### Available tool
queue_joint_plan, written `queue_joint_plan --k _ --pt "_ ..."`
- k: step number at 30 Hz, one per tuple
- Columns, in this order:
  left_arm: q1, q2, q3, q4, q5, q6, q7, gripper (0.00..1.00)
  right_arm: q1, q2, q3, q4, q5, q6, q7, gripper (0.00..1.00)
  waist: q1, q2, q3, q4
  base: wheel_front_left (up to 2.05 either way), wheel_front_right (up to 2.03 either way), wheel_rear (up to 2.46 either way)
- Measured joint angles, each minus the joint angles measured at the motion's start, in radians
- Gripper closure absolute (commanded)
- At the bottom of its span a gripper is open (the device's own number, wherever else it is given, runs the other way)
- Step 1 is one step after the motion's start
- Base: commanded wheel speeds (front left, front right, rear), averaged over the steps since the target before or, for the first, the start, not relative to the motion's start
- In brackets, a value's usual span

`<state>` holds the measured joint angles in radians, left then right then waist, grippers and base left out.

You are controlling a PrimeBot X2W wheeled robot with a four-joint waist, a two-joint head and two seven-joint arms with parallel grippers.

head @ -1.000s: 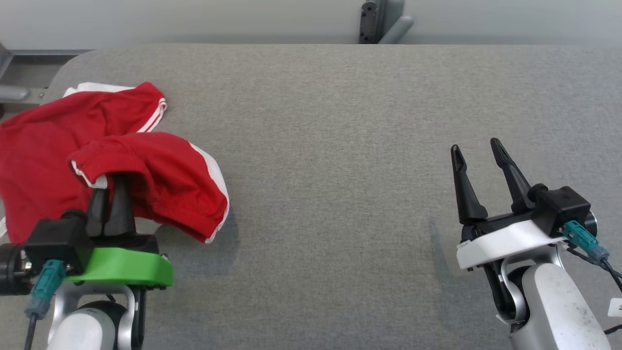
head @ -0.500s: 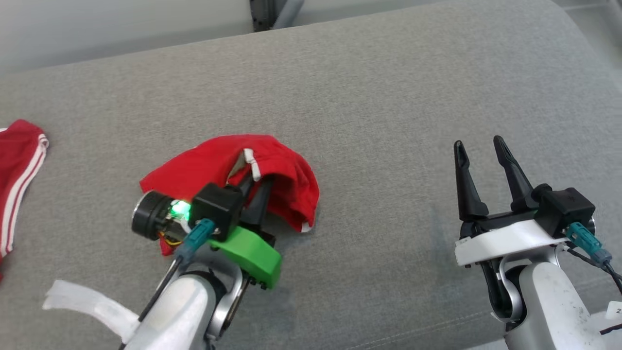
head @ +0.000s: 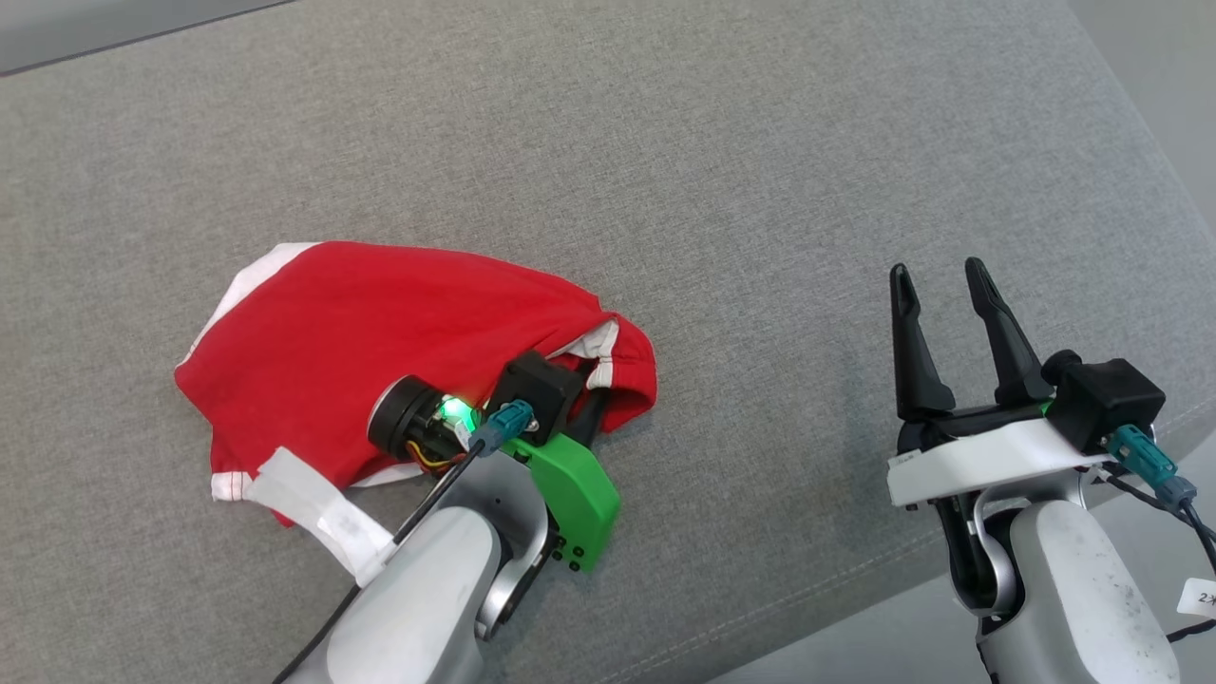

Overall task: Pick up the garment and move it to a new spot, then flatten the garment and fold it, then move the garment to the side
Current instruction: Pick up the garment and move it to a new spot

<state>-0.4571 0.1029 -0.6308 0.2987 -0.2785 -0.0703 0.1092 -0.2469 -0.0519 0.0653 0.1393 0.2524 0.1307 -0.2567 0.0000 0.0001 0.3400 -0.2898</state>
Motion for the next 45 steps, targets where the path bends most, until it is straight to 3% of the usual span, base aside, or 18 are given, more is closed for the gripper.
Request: queue_joint_plan --k 2,14,26,33,40,45 --pt "-0.007 -0.004 -0.005 0.015 -0.01 -0.003 -0.013 0.0 -0.002 0.0 -0.003 0.007 0.0 0.0 0.0 0.0 0.0 0.0 0.009 -0.003 0.0 0.0 0.0" --pt "0.083 0.01 0.001 -0.04 -0.06 0.007 -0.067 0.0 0.019 0.001 -0.028 0.024 -0.029 0.0 -0.003 0.0 0.0 0.0 -0.049 0.071 0.0 0.0 0.0" --pt "0.236 0.075 0.14 -0.225 -0.119 0.128 -0.161 0.0 0.039 -0.001 -0.058 -0.011 -0.054 0.0 0.027 0.0 0.0 0.0 -0.127 0.2 0.0 0.0 0.0" --pt "0.27 0.108 0.306 -0.275 -0.176 0.209 -0.263 0.0 0.047 -0.009 -0.074 -0.048 -0.067 0.0 0.049 0.0 0.0 0.0 -0.155 0.257 0.0 0.0 0.0" --pt "0.302 0.172 0.399 -0.304 -0.188 0.238 -0.315 0.0 0.064 -0.019 -0.074 -0.073 -0.074 0.0 0.071 0.0 0.0 0.0 -0.181 0.281 0.0 0.0 0.0" --pt "0.342 0.212 0.386 -0.324 -0.16 0.232 -0.312 0.0 0.107 -0.026 -0.073 -0.093 -0.08 0.0 0.088 0.0 0.0 0.0 -0.21 0.281 0.0 0.0 0.0"
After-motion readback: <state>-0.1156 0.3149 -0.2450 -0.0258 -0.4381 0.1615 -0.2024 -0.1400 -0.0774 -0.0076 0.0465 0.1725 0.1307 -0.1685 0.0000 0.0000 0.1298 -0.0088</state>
